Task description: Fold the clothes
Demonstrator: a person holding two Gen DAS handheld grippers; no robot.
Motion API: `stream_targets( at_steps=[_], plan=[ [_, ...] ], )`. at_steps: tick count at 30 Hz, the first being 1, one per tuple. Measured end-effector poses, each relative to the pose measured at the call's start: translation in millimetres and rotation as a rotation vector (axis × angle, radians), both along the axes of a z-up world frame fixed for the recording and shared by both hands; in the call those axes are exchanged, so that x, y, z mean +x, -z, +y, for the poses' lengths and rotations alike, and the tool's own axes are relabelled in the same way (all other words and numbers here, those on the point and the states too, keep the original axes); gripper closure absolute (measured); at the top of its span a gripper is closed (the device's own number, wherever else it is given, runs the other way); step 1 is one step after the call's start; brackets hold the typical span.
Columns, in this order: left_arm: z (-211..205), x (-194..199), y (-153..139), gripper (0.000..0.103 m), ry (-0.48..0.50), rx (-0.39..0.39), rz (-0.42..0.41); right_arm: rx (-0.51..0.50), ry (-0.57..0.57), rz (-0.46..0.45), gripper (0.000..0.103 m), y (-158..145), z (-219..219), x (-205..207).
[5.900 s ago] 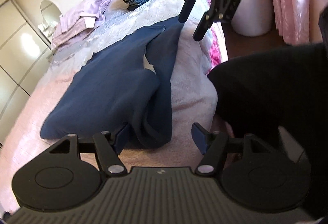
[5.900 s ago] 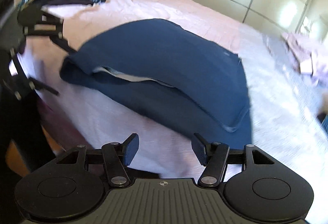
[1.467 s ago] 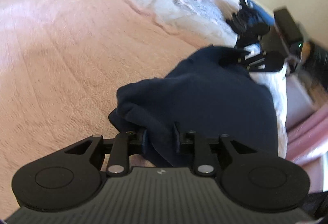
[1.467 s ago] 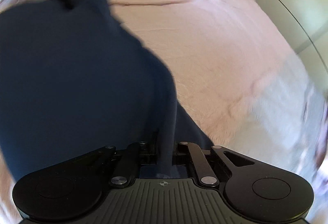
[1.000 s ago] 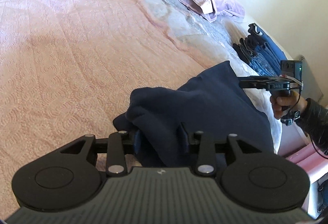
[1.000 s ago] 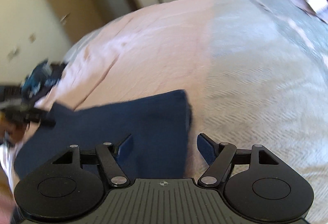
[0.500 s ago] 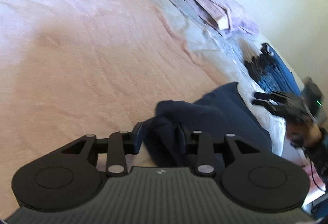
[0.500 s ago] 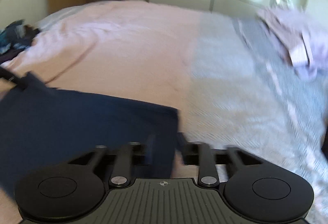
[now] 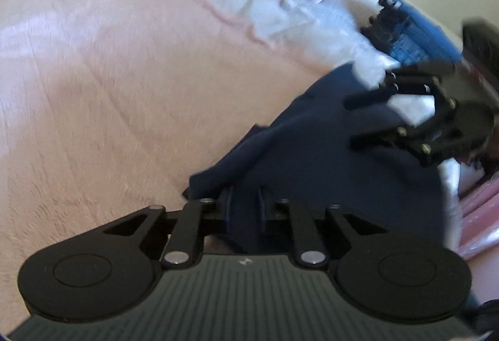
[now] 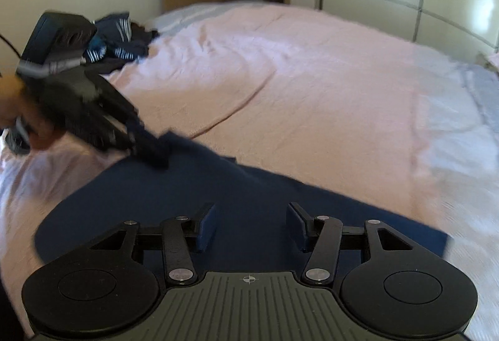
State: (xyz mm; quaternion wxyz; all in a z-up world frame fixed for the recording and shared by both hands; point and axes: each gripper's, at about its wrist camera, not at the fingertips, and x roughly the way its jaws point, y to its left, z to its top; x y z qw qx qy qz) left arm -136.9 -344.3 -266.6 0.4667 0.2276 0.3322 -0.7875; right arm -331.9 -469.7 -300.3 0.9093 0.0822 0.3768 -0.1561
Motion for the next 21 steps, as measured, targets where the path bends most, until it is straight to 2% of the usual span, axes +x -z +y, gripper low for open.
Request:
stream_targets(
  at_steps=[2, 5, 10, 14, 19, 21],
  plan=[
    [-5, 2, 10, 0.09, 0.004, 0.017, 0.002, 0.006, -0.016, 0.045, 0.05, 18, -11, 19],
    [-13, 4, 26, 0.091, 0.01, 0.042, 0.006, 0.025, -0.01, 0.045, 0.05, 22, -30, 19],
    [-14, 3, 32, 0.091, 0.015, 0.042, -0.004, -0.002, 0.089, 0.063, 0.05, 21, -54, -13],
    [-12, -1, 30, 0.092, -0.021, 0.043, -0.001, 0.012, 0.196, 0.065, 0.05, 15, -68, -48],
    [0, -11, 17, 0.092, -0.051, 0.023, -0.069, -0.053, 0.281, 0.105, 0.05, -5, -53, -74],
    [6, -13, 9, 0.092, -0.06, 0.01, -0.079, -0.086, 0.291, 0.085, 0.05, -15, -36, -87]
  ],
)
